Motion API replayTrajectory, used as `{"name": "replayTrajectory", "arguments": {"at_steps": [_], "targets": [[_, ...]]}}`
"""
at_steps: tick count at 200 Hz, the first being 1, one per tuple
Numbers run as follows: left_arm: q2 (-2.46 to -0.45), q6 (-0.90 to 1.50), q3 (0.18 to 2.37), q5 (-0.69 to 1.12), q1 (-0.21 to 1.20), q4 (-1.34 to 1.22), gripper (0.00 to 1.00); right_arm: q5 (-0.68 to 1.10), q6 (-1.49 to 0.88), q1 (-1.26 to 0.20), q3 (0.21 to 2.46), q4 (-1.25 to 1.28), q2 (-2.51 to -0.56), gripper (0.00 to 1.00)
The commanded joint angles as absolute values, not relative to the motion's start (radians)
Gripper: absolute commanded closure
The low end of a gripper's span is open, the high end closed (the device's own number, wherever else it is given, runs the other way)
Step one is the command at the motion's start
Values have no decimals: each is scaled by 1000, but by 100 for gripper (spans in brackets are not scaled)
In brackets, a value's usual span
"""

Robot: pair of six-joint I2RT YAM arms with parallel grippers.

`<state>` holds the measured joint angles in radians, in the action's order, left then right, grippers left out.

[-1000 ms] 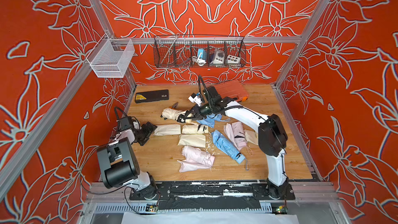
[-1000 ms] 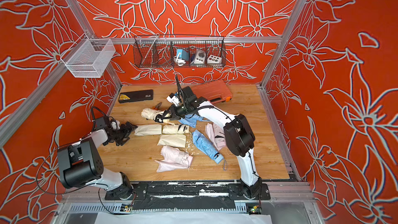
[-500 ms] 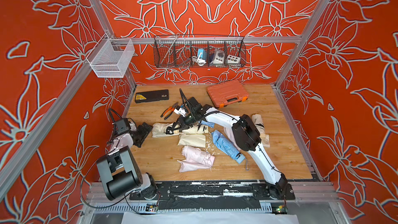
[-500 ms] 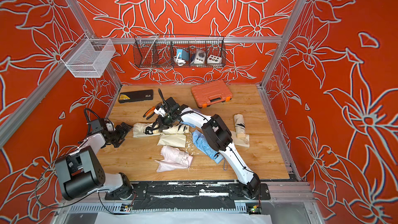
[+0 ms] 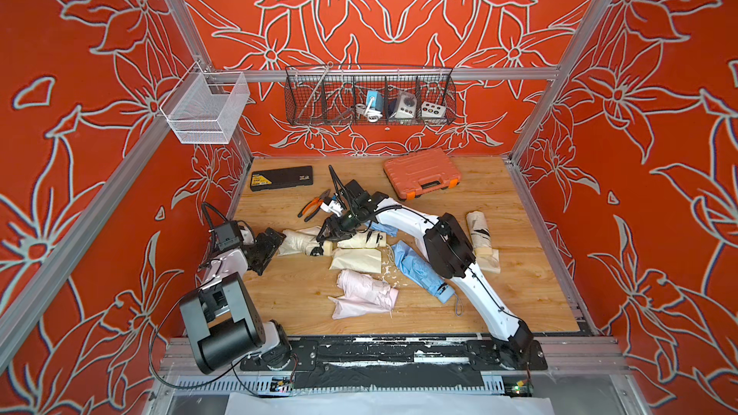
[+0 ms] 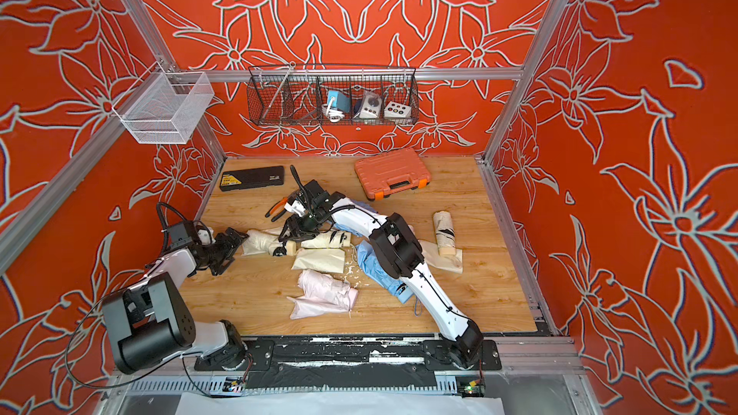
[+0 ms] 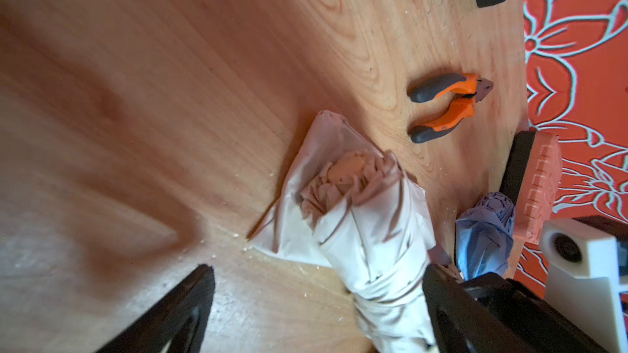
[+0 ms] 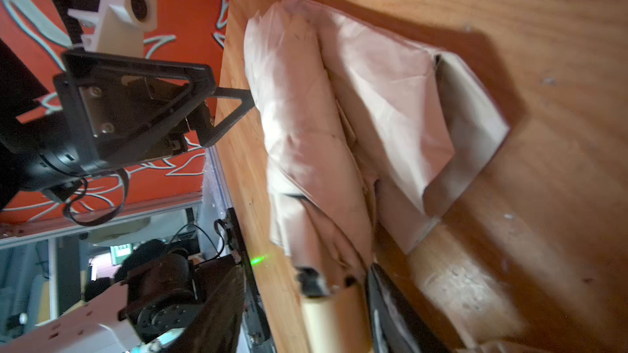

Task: Take umbrellas out of sleeves
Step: Place the umbrella in the umbrella sleeve.

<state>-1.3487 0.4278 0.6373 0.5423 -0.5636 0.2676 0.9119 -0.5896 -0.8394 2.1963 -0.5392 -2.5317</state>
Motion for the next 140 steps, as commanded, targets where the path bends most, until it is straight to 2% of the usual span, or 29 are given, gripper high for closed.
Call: {"name": "replayTrajectory", "arguments": {"at_steps": [1,26,75,140], "targets": [[-1364,433,650,576,-568,259,5,835,-514,-841,2275,-668,-2553,24],[-1373,440,649,598,-566,245,5,726,-460,-841,2353,-781,-2543,1],[-1379,466,647,668,-540,188,5,488,-370,-832,2414,-914,-2416,1],[-1362,503,673,736,-438,118,3,351,-310,-753,2223,-903,-2059,1]]}}
